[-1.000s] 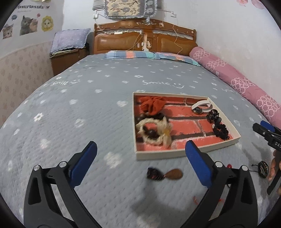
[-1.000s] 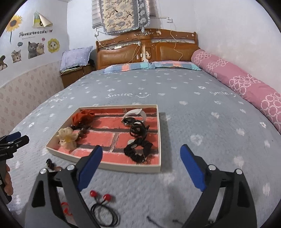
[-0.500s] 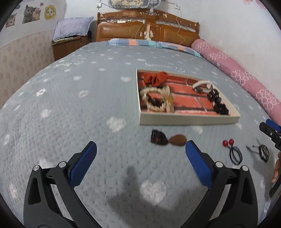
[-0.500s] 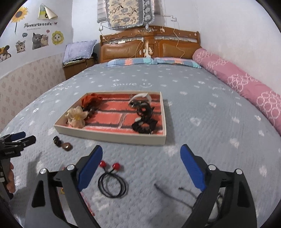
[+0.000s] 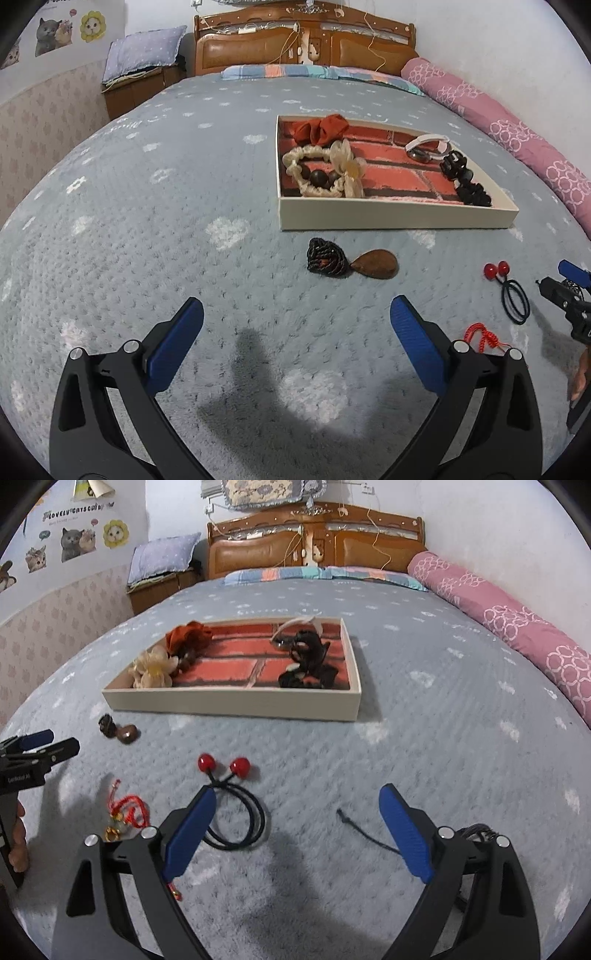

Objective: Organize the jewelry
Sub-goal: 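Move left tool to the black hair tie while right tool moves to the red-bead hair tie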

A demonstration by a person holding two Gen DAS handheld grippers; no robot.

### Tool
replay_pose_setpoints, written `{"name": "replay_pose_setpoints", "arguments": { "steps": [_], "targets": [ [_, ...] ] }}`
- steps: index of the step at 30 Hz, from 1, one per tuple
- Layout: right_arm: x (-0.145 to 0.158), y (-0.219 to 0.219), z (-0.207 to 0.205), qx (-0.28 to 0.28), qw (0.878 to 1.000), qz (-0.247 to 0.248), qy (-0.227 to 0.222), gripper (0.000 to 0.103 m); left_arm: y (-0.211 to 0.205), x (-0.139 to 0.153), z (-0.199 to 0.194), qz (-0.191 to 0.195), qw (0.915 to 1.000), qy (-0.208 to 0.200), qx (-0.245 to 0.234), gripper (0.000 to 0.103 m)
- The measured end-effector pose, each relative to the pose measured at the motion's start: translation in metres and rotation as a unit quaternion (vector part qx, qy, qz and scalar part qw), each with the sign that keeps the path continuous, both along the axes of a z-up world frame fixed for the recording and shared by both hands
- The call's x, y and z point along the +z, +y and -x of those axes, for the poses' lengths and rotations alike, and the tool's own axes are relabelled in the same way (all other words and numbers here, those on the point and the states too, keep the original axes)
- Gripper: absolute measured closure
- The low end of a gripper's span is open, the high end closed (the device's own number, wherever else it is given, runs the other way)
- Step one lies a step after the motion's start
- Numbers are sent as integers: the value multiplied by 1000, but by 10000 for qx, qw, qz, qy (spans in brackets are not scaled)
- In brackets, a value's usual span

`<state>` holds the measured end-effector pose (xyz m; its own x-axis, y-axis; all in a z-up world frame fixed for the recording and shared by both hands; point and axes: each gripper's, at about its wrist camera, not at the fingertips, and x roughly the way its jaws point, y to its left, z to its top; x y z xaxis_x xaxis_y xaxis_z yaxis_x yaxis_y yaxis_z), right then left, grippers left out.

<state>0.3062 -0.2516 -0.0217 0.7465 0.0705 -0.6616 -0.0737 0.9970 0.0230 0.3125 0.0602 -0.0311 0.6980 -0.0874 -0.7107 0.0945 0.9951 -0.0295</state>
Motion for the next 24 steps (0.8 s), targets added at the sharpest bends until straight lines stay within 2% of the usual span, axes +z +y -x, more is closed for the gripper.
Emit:
{"name": "replay_pose_setpoints", "arguments": {
  "steps": [7, 13, 19, 24],
  "targets": [
    [-10, 10, -6, 104, 9996, 196, 200, 16, 1, -4, -17, 12, 10000, 55, 78, 6],
    [-15, 11, -11, 165, 9990, 175, 371, 28, -4, -4, -35, -7, 9999, 55, 85, 9],
    [-21, 16, -16, 237, 9979, 246, 550, 38, -9, -8, -51, -22, 9999, 150, 7, 19],
    [-22, 15, -18, 249, 9976, 201, 616, 40, -8, -16, -60, 151, 9992, 349, -76, 30]
  ]
}}
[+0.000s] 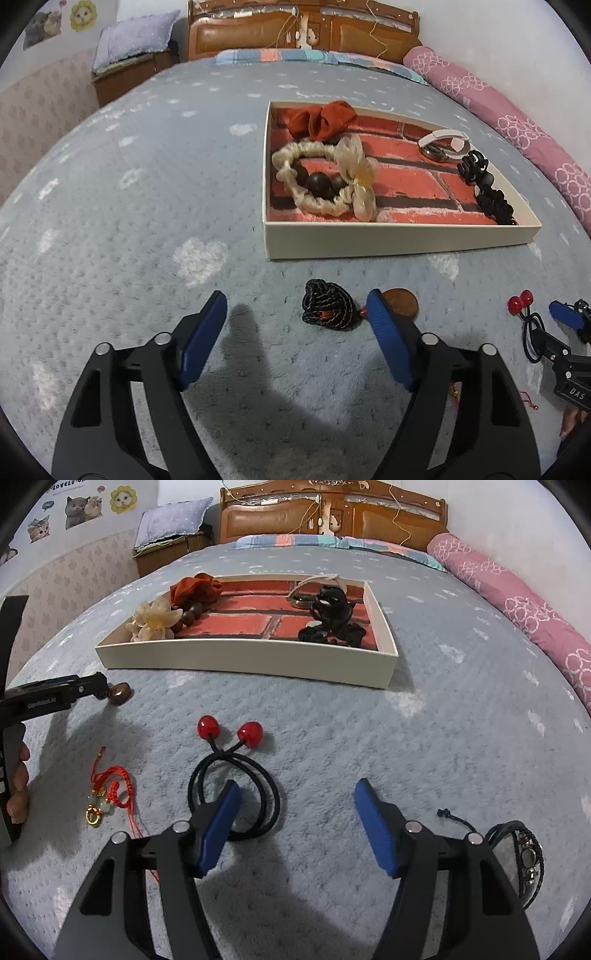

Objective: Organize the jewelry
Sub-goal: 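Move left tool to the black hair tie while right tool moves to the red-bead hair tie, then close left tool on the black hair tie while right tool closes on the red-bead hair tie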

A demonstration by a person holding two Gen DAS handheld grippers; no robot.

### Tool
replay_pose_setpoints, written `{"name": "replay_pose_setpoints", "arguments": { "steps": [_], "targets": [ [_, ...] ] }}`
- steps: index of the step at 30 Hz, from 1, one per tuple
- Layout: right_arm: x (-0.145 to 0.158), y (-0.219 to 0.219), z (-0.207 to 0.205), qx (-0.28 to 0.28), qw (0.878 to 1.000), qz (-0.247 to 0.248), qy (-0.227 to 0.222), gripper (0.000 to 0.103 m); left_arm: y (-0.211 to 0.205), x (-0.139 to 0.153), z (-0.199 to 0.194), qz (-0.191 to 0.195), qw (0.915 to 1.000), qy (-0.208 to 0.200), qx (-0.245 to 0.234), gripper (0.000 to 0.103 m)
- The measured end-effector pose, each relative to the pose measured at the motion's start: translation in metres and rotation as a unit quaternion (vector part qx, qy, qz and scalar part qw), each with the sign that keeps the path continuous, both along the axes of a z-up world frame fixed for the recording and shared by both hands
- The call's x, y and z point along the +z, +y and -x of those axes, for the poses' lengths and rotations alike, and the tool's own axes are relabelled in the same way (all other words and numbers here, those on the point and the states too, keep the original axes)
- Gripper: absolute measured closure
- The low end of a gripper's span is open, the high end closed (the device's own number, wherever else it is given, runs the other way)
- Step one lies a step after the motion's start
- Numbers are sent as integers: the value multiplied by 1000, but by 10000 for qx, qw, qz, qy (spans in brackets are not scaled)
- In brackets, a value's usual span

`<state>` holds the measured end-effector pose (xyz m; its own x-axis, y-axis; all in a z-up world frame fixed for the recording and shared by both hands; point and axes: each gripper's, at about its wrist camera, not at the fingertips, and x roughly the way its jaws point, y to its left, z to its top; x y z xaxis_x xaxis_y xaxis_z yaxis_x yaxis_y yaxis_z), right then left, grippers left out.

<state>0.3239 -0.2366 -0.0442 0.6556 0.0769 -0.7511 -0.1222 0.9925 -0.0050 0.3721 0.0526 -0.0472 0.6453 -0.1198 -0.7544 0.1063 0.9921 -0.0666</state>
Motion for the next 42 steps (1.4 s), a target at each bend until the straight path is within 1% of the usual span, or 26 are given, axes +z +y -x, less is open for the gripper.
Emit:
{"name": "replay_pose_setpoints", "arguments": {
  "steps": [2, 4, 6, 7, 9, 10, 12, 14, 17, 20, 25, 30, 36, 42],
  "targets": [
    [0, 0, 0, 16, 10000, -19, 18, 43, 4, -3, -3, 154, 9998, 84, 13, 34],
    [0, 0, -1, 34, 10000, -52, 17, 47, 7, -4, -4, 252, 9996, 93, 6, 34],
    [0, -1, -1, 57, 9999, -99, 8, 54, 5, -4, -5, 235, 9997, 76, -21, 37],
    [0, -1, -1, 54, 9999, -110, 5, 56, 4, -4, -5, 225, 9997, 69, -33, 38],
    [0, -2, -1, 60, 9999, -157, -1, 63, 3, -5, -5, 237, 9997, 53, -71, 43],
    [0, -2, -1, 81, 9998, -176, 2, 65, 2, -5, -4, 256, 9996, 39, -103, 45],
    [0, -1, -1, 100, 9998, -168, -2, 67, 0, -4, -3, 280, 9994, 15, -201, 55],
    [0, -1, -1, 110, 9998, -172, -3, 67, -5, -4, -2, 236, 9993, -9, -296, 61],
    [0, -2, -1, 122, 9997, -199, -2, 69, -7, -4, -1, 313, 9985, -9, -442, 71],
    [0, -1, -1, 136, 9997, -200, -6, 71, -6, -5, -3, 409, 9978, 17, -513, 75],
    [0, 0, -1, 190, 9996, -220, -8, 77, -7, -4, -2, 442, 9975, -19, -559, 77],
    [1, 1, 0, 233, 9994, -260, -23, 90, -9, -2, 2, 359, 9978, -114, -547, 78],
    [2, 2, 1, 299, 9992, -245, -46, 95, -7, 2, 6, 309, 9982, -199, -477, 78],
    [12, 1, 4, 319, 9988, -333, -161, 96, -13, 11, 13, 176, 9978, -334, -542, 79]
  ]
}}
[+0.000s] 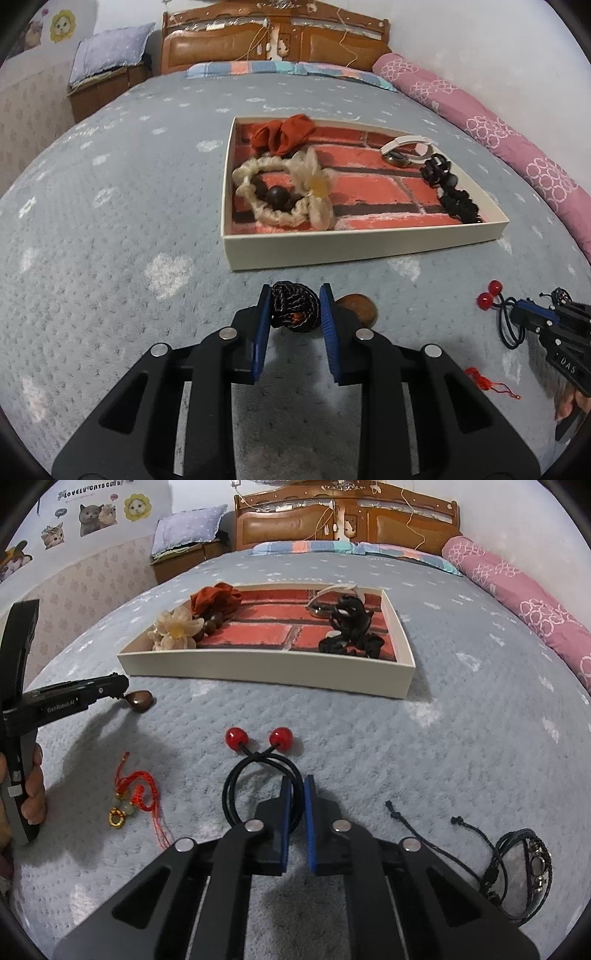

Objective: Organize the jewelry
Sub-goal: 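Close left tool on the black hair tie while right tool closes on the red-bead hair tie, then carry the black hair tie in left tool to the tray while right tool carries the red-bead tie there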

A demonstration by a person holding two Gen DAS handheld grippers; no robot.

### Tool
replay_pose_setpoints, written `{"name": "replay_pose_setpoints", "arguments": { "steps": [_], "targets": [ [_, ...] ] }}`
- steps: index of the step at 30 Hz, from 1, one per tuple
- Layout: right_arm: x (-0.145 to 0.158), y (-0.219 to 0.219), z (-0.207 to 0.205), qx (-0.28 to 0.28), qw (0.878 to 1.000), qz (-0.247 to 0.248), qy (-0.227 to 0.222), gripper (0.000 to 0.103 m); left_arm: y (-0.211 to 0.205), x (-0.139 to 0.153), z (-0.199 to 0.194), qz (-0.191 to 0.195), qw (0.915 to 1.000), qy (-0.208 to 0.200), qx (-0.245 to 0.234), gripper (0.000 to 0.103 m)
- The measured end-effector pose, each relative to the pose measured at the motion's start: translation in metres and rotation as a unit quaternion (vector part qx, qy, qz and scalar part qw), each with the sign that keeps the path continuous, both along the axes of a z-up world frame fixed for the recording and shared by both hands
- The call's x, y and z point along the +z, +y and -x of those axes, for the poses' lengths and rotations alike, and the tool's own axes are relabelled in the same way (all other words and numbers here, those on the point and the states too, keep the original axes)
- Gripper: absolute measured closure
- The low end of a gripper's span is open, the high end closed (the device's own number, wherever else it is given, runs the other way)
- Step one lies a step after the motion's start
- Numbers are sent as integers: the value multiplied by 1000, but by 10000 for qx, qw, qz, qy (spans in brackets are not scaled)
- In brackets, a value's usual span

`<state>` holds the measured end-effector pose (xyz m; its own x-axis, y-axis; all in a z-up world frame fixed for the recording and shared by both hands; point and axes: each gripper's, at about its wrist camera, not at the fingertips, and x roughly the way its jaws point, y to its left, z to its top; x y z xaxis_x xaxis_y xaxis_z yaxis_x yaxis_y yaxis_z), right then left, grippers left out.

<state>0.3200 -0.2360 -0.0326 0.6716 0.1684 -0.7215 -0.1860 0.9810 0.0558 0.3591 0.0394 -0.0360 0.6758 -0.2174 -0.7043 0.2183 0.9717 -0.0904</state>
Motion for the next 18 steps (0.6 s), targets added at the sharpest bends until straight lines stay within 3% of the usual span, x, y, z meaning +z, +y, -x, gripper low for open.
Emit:
{"name": "replay_pose_setpoints", "arguments": {
  "steps": [18],
  "targets": [
    [72, 0, -17, -1, 9976, -27, -696, 99, -12, 73, 9, 67, 9985, -538, -80, 79]
  ]
}}
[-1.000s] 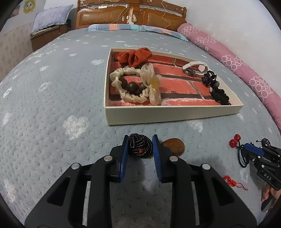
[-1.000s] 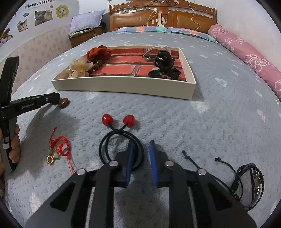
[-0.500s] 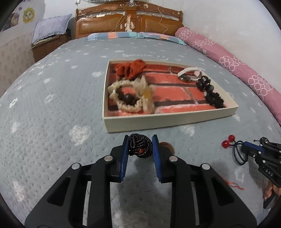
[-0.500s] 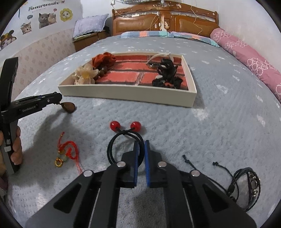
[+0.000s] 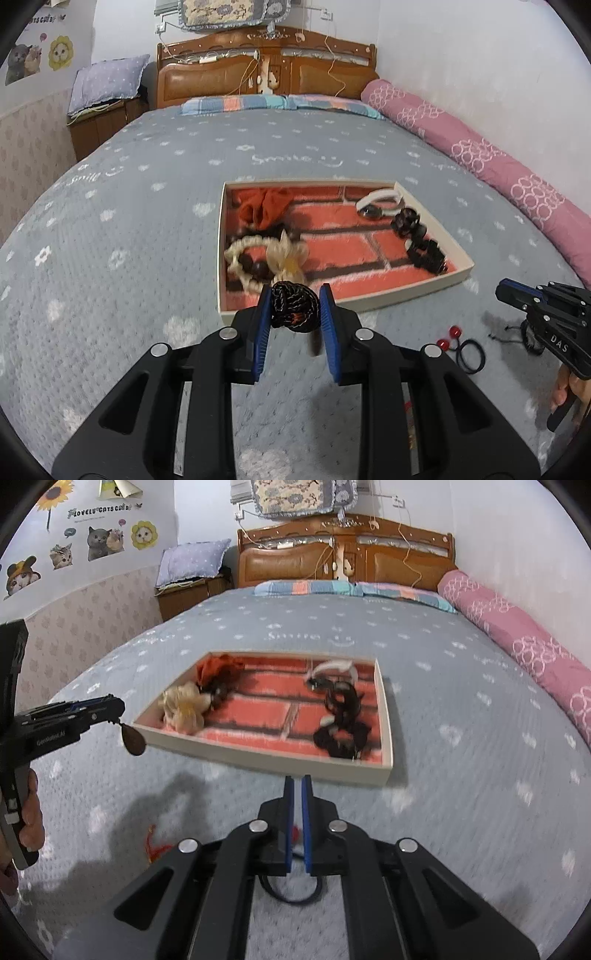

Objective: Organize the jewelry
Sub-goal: 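Carry the black hair tie in left tool to the tray while right tool carries the red-bead tie there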

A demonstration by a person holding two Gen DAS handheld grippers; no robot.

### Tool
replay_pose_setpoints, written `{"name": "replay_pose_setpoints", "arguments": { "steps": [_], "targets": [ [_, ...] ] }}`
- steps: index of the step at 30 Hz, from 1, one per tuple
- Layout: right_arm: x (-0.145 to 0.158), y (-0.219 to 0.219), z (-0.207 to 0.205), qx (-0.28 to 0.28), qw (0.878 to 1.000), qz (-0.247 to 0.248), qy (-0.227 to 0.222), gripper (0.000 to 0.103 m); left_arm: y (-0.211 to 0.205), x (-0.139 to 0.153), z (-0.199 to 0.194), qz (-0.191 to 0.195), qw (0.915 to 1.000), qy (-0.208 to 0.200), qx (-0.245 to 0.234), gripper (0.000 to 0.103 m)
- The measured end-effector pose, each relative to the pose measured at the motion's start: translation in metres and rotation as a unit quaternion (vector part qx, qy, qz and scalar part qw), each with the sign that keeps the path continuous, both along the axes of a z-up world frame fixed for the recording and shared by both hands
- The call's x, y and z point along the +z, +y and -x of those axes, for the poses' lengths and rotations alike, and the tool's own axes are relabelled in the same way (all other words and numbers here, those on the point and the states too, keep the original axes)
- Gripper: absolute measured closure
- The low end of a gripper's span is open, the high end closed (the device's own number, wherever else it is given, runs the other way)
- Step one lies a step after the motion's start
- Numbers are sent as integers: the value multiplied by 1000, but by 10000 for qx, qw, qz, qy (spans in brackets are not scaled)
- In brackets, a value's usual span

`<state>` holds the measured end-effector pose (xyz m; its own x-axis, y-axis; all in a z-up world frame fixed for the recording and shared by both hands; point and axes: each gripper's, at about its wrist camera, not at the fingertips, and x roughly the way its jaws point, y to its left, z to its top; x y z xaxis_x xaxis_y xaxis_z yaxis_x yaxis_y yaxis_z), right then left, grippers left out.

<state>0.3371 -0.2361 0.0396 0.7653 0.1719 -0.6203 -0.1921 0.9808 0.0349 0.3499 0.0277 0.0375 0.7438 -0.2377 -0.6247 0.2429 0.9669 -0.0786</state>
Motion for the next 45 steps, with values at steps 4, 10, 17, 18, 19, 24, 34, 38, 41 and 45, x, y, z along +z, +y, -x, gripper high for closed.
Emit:
{"name": "replay_pose_setpoints", "arguments": {
  "steps": [4, 10, 17, 18, 19, 24, 34, 38, 41, 45],
  "targets": [
    [-4, 1, 1, 134, 9997, 1, 179, 99, -1, 5, 2, -1, 10000, -49, -23, 79],
    [-34, -2, 9, 154, 9984, -5, 538, 98, -3, 3, 10, 38, 10000, -8, -76, 79],
    [-57, -10, 10, 81, 9963, 126, 847, 62, -2, 0, 22, 16, 9999, 16, -161, 79],
    [-58, -10, 11, 79, 9961, 187, 856, 62, -2, -1, 23, 24, 9999, 22, -160, 79],
    [-58, -10, 11, 70, 9960, 234, 857, 62, -1, -1, 24, 26, 9999, 25, -158, 79],
    [-68, -6, 10, 126, 9939, 378, 1029, 63, 1, -3, 26, 21, 9999, 42, -144, 79],
    [-82, -3, -4, 138, 9922, 397, 1171, 99, 3, -7, 23, 21, 9999, 109, -125, 79],
    [-76, -4, -6, 121, 9940, 359, 1024, 100, 2, -7, 21, 13, 9999, 104, -133, 78],
    [-61, -4, -5, 74, 9967, 353, 733, 100, 0, -4, 18, 18, 9999, 76, -135, 79],
    [-23, -8, -10, -54, 9994, 274, 216, 100, -2, 6, 6, 45, 9999, 12, -109, 79]
  ]
}}
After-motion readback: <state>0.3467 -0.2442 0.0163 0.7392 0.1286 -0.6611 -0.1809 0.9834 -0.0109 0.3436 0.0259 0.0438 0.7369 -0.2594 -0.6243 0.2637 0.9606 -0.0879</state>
